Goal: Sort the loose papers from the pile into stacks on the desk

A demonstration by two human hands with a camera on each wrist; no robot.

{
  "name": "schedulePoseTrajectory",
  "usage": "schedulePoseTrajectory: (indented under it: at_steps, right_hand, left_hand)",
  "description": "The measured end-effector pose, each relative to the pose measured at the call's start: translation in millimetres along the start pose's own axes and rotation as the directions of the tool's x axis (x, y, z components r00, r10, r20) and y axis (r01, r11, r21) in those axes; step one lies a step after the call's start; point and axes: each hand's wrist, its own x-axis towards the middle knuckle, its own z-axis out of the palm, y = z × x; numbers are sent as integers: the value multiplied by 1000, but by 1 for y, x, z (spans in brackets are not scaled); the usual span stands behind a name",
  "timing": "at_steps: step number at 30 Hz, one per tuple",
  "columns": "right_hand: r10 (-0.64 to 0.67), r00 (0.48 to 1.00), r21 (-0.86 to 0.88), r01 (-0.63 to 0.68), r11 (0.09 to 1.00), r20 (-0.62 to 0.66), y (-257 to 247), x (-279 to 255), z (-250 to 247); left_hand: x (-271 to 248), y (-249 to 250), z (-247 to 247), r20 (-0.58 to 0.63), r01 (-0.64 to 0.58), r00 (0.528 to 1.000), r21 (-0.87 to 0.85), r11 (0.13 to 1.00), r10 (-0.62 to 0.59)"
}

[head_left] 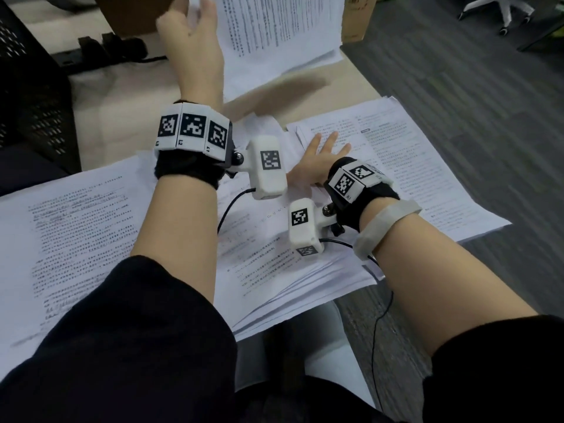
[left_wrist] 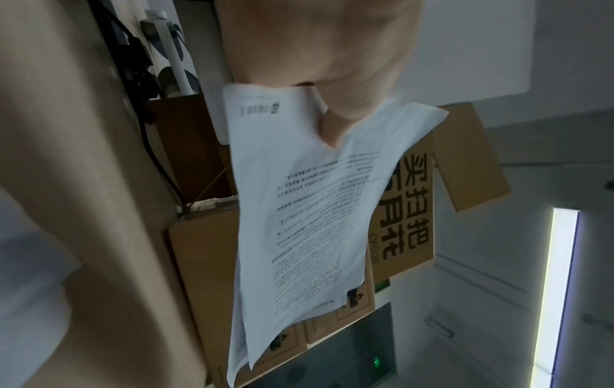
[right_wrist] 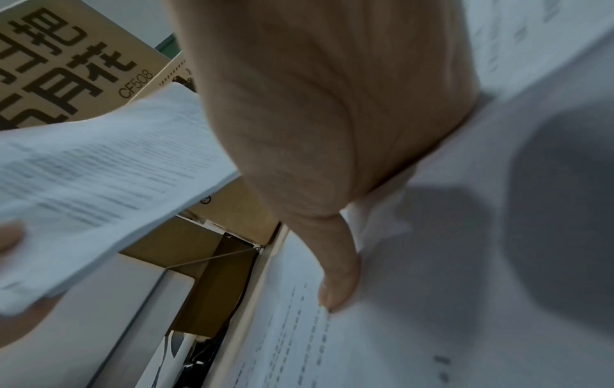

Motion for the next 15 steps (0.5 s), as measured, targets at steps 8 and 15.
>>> schedulePoseTrajectory:
  at_steps: [8,15]
  right_hand:
    - [21,999,-22,-22,1000,-27,-3,-20,-5]
    - [-88,986,281,124,952,-138,-6,-55,-29]
  left_hand:
    - [-31,41,-44,-142,78,984,-186,979,-105]
    - [-66,60,-75,-237,116,949,-344,932,-206]
